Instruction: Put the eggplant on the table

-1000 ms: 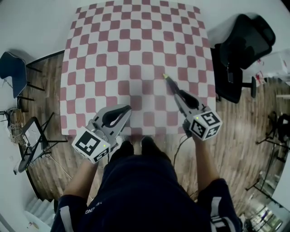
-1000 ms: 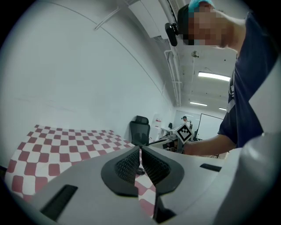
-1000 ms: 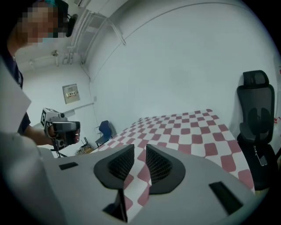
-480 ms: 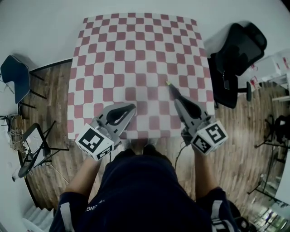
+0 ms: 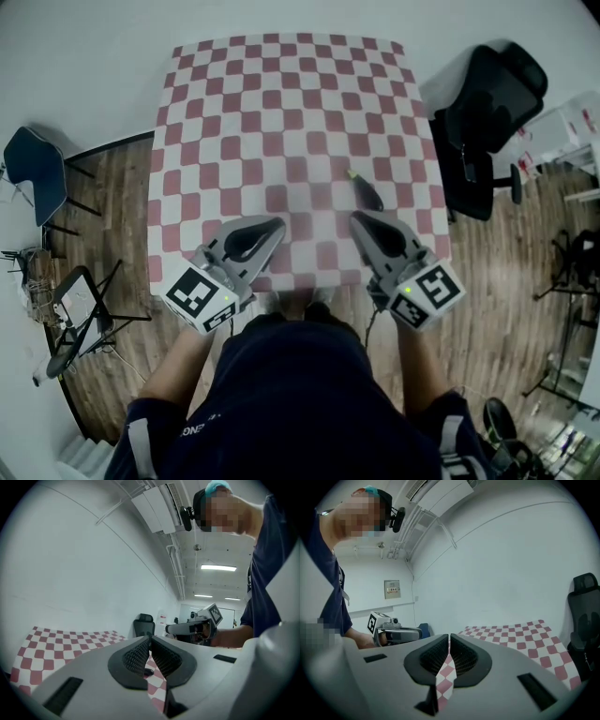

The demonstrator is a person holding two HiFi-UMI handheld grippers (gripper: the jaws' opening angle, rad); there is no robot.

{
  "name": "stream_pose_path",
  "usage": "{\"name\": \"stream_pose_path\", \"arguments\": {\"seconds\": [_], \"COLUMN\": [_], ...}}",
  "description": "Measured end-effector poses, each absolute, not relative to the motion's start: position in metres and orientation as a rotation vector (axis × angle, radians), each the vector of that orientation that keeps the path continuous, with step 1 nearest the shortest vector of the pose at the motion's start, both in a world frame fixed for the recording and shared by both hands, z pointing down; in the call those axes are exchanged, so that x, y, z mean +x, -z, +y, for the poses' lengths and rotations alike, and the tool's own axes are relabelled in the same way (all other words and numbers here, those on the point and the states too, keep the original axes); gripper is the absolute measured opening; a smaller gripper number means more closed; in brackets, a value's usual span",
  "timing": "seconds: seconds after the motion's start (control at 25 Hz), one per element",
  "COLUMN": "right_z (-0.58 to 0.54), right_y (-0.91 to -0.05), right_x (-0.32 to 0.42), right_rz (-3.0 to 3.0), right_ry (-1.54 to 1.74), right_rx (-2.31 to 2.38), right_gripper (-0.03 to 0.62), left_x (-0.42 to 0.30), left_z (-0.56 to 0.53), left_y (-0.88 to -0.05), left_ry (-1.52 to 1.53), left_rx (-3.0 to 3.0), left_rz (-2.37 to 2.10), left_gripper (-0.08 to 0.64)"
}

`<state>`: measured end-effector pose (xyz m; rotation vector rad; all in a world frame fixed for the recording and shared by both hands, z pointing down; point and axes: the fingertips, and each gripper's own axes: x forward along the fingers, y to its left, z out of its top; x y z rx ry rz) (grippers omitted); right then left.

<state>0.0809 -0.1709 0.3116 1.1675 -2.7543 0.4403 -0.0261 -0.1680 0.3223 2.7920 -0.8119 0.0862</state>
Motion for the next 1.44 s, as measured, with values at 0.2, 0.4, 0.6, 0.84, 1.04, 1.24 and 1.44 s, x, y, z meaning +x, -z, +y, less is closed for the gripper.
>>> {"name": "stream_pose_path", "arguments": {"seconds": [0.2, 0.4, 0.6, 0.84, 1.04, 1.24, 1.44], "right_z": [-0.166, -0.168, -0.172, -0.175, -0.177, -0.178, -0.181], "right_y": [-0.321, -0.323, -0.326, -0.333, -0.334, -0.337, -0.34], "right_x": [0.07, 0.069, 0.065, 0.062, 0.064, 0.069, 0.07], "right_rz": [-2.753, -2.747, -2.738, -2.724, -2.706, -2.701, -2.703], "right_ry": [-0.463, -0.476, -0.493, -0.508, -0.501, -0.511, -0.545], "right_rx": [1.141, 1.144, 1.141, 1.134, 1.135, 1.137, 1.129], "right_gripper": [0.021, 0.018, 0.017, 0.017, 0.016, 0.015, 0.016], "left_x": [-0.025, -0.023, -0.022, -0.024, -0.021, -0.018, -0.015], "left_z": [-0.171, -0.173, -0.177, -0.18, -0.182, -0.184, -0.186], "left_y": [-0.32, -0.322, -0.323, -0.327, -0.329, -0.331, -0.335], "left_ry": [-0.081, -0.084, -0.085, -0.083, -0.085, -0.084, -0.09], "left_rx": [2.802, 2.8, 2.798, 2.789, 2.784, 2.781, 2.78], "left_rz": [-0.797, -0.786, -0.781, -0.782, -0.775, -0.768, -0.763], "left_gripper": [0.037, 0.037, 0.037, 0.037, 0.036, 0.037, 0.037]}}
